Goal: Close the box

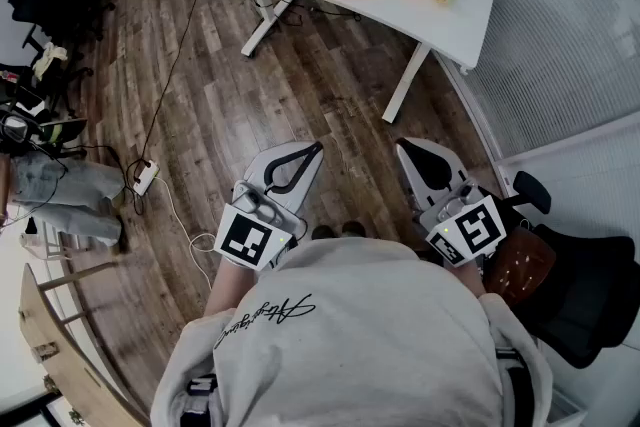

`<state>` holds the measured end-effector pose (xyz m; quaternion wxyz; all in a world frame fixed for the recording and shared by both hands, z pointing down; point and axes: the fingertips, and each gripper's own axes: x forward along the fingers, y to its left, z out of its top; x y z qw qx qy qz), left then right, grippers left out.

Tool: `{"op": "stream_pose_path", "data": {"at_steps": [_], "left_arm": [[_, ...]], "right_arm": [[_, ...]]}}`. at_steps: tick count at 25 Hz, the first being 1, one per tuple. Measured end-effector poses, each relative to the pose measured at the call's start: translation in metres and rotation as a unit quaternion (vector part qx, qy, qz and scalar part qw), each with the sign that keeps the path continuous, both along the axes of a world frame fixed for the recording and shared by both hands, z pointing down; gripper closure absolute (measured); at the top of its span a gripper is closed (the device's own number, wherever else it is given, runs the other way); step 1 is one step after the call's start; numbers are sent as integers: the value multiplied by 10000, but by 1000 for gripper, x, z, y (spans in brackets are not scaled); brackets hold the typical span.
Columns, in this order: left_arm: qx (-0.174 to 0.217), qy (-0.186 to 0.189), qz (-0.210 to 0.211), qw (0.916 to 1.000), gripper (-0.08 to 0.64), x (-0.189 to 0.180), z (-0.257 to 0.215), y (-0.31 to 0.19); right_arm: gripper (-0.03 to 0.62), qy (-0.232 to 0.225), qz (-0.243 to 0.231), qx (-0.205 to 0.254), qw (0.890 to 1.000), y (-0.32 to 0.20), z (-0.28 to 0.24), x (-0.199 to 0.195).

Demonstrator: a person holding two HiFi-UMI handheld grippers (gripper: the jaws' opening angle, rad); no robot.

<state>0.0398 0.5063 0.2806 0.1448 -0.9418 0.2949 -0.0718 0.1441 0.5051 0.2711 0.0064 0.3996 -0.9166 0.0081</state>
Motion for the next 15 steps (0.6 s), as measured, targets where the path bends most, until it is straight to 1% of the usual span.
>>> {"op": "stream_pose_path", "data": {"at_steps": [3, 6, 8, 11, 15], "left_arm": [[-38, 19, -8, 10000, 560, 4, 0, -1], [-138, 301, -51, 9994, 560, 6, -5, -1], [-149, 363, -50, 9992, 560, 8, -6, 0], [-78, 157, 19, 9998, 560, 12, -4, 0], [-18, 107, 68, 9999, 561, 16, -5, -1]], "right_arm": [[592, 7, -7, -16, 10000, 2, 1, 2], [592, 19, 3, -22, 10000, 4, 1, 4], [592, 30, 9, -26, 10000, 5, 1, 5], [592, 32, 14, -22, 10000, 5, 2, 8], [592, 40, 73, -8, 10000, 3, 2, 11]]}}
